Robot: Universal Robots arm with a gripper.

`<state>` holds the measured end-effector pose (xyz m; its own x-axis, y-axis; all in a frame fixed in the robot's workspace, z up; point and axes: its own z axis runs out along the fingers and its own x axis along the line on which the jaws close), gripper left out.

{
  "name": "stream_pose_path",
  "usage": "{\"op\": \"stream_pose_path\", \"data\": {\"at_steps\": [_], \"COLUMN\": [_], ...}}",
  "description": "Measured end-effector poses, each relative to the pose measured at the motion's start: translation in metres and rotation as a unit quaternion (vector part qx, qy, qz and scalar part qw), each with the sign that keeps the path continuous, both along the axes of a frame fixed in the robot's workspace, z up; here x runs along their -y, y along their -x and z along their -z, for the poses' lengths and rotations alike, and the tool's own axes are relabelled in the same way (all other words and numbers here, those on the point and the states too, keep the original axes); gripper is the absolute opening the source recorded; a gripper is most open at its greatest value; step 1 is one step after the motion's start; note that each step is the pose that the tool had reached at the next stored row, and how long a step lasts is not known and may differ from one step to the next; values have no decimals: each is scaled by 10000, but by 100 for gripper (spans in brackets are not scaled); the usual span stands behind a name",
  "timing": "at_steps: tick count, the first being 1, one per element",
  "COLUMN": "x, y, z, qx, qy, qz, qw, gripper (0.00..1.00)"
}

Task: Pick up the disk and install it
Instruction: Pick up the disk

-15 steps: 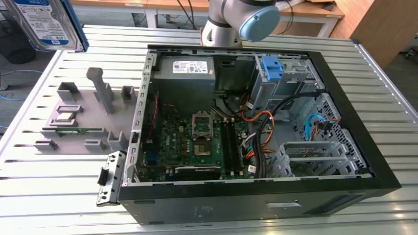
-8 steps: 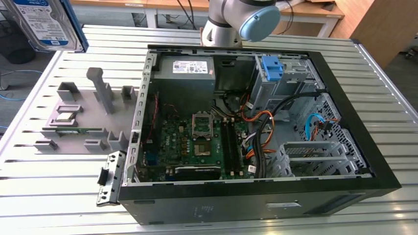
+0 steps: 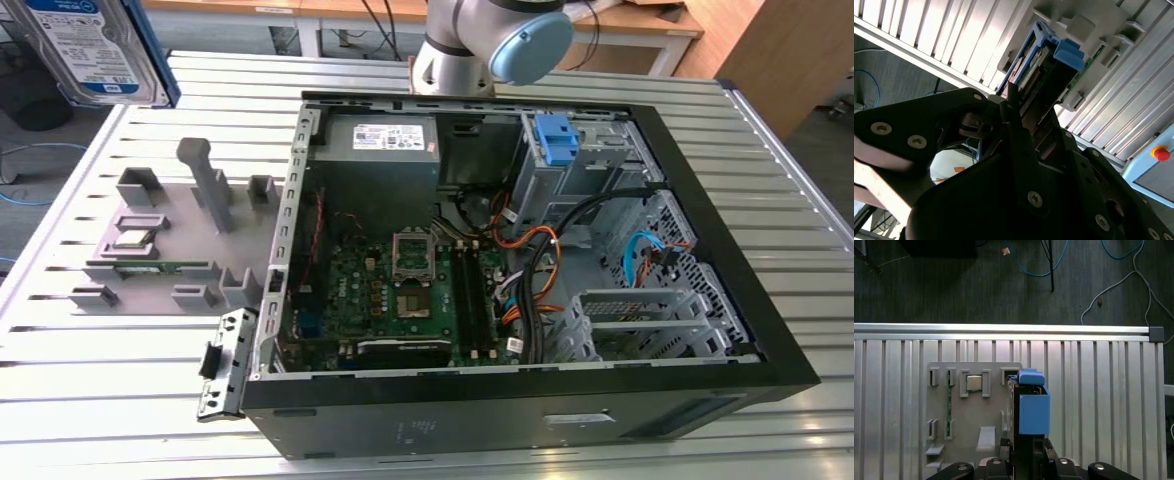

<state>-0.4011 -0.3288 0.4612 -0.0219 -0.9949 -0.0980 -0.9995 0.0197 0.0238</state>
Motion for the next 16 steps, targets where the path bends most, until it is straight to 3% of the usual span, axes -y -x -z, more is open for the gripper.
{"op": "stream_pose_path", "data": {"at_steps": [7,16], "x": [0,0], "y": [-67,-218], "z": [-1,0], "qx": [-1,-3], "qy": [0,0], "qz": [0,0], "qw": [10000,10000], "gripper": [35,35]}}
